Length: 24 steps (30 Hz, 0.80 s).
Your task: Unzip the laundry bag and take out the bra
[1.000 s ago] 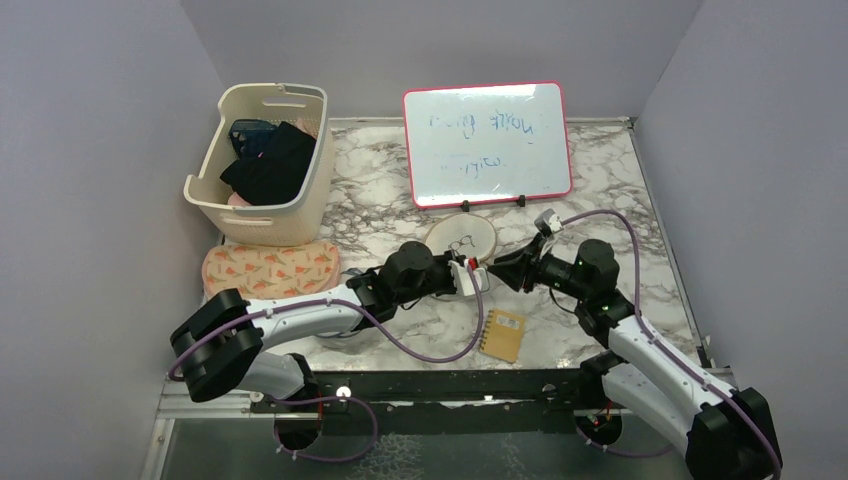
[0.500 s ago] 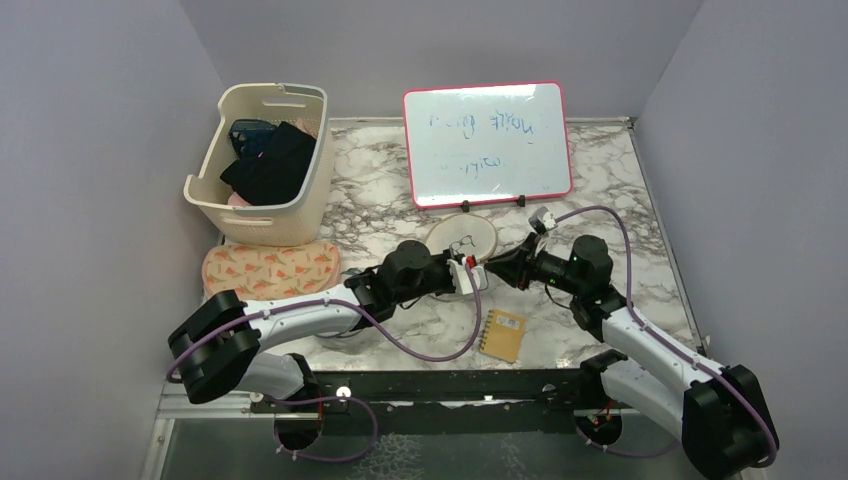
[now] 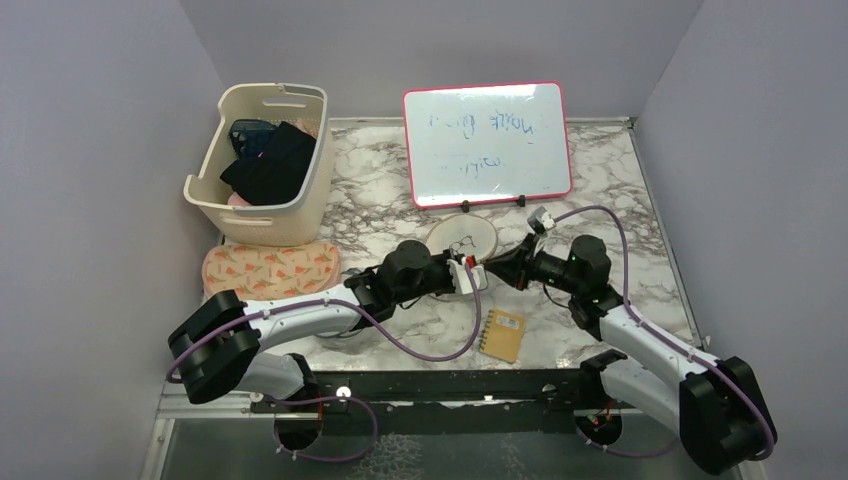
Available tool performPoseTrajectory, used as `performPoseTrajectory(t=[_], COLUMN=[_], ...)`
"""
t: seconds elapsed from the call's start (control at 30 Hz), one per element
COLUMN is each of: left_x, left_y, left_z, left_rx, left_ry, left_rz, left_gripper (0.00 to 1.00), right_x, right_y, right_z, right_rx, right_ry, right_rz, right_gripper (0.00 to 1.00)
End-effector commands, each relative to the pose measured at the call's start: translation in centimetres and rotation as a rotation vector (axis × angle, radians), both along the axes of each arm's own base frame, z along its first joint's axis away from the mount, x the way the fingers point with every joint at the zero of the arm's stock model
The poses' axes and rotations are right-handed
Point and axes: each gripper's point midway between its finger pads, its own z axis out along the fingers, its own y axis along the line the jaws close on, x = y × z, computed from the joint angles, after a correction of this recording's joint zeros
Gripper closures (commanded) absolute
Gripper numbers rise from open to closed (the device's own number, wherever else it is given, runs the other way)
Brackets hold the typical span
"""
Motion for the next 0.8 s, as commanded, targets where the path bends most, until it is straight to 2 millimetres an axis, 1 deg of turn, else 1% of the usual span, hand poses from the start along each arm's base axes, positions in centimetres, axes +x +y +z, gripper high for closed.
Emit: performPoseTrajectory(t=[0.0,0.1,0.3,0.4,0.5,0.63,0.77], left_x=[-0.1,-0.1,-0.1,-0.2,-0.1,0.1,0.1], left_y=[-0.8,-0.8,-0.8,-0.9,-0.8,-0.4,-0.2], left_z=[3.1,3.1,3.2,3.2,3.2,3.2,3.4], left_rx=[-0.079,-0.080,-0.084,-0.085,-0.082,-0.074,-0.072], left_ry=[-0.023,-0.022,-0.019,-0.017,-0.022,-0.040,-0.055], left_rz=[-0.027,-0.025,-0.031,-0.033,-0.031,-0.024,-0.027], left_gripper=[1.00,1.00,1.00,1.00,1.00,1.00,1.00], right_x=[-0.1,-0.1,-0.2,-0.2,0.0,0.6,1.4], right_y=[0.0,0.1,0.2,0.2,0.1,-0.5,-1.5], right_z=[0.0,-0.3,-0.3,0.1,0.1,-0.2,-0.6], right_rx=[0.014,0.011,0.013,0.016,0.009,-0.010,-0.035], right_ry=[-0.012,-0.005,-0.008,-0.017,-0.020,-0.015,-0.003], right_rz=[0.004,0.014,0.018,0.018,0.009,-0.045,-0.130], right_gripper=[0.91,0.88,0.86,0.90,0.99,0.99,0.99])
